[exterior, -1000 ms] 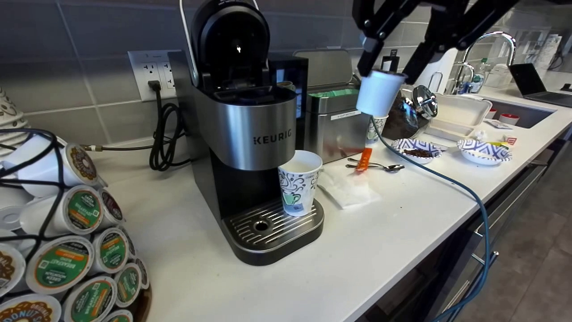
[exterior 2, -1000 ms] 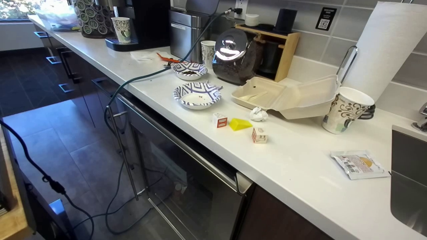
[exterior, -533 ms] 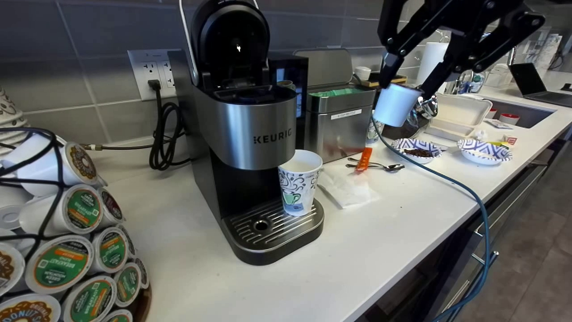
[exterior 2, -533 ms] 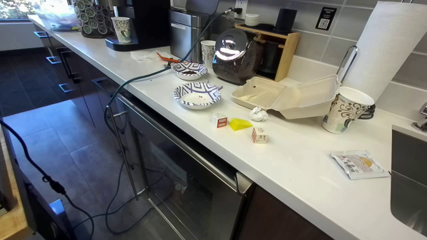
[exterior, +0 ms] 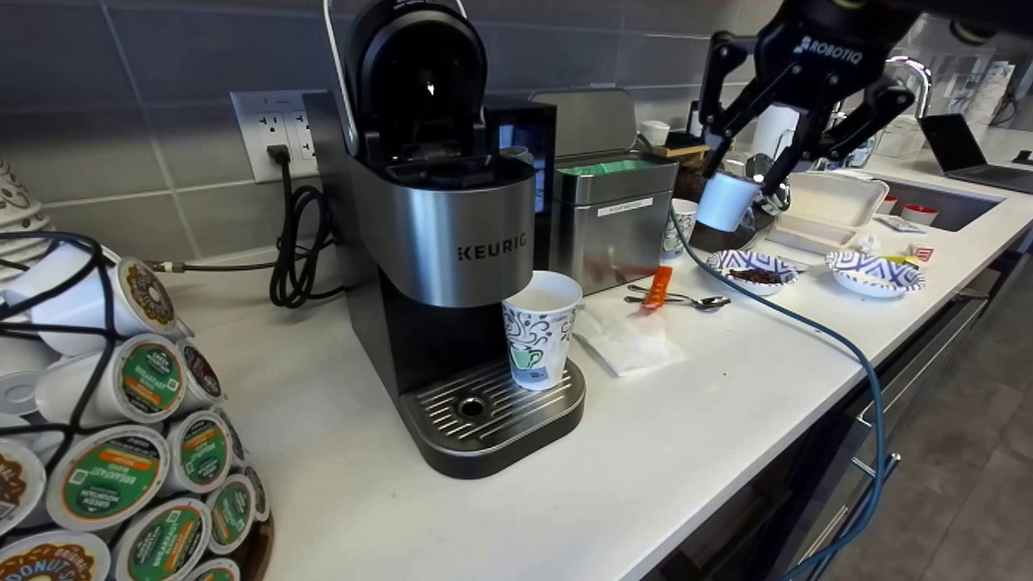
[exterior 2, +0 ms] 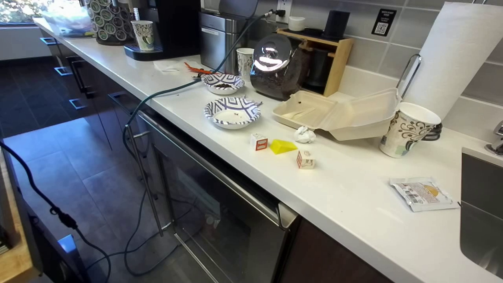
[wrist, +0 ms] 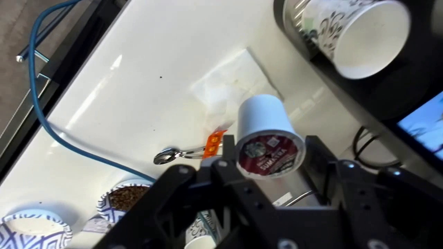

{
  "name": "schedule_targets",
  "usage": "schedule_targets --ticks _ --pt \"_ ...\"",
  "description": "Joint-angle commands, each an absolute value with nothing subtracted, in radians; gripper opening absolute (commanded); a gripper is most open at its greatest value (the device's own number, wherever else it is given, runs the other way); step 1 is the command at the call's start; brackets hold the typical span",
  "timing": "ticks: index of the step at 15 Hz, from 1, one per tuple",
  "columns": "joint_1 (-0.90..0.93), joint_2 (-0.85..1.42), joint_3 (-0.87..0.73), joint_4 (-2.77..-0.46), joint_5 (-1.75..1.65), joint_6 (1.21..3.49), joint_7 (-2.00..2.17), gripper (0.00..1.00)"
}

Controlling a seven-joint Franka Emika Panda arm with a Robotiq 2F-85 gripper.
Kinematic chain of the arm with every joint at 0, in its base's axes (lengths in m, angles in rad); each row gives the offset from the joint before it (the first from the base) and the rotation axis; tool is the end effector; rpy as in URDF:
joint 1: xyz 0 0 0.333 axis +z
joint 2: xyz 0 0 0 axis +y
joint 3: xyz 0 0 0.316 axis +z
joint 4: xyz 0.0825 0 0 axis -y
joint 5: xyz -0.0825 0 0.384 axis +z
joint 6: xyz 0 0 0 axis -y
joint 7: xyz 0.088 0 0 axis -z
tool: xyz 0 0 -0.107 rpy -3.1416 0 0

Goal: Remove the coffee pod from the coffeemaker.

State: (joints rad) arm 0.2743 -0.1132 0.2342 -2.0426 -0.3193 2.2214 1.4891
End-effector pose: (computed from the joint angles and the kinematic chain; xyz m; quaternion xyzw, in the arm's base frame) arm 0.4841 0.2632 0.5217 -0.8971 0.3902 -0.2041 0.0363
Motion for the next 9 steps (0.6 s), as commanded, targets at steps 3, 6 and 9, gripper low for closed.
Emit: schedule_targets --ticks 3,6,9 --pt "0.163 -0.121 0.202 -2.204 -0.319 2.326 1.600 0.27" --pt "0.149 -0.107 0.196 -2.240 -0.248 2.312 1.635 0.27" --pt "0.147 -0.096 0.199 -2.211 -0.290 2.292 1.591 0.52"
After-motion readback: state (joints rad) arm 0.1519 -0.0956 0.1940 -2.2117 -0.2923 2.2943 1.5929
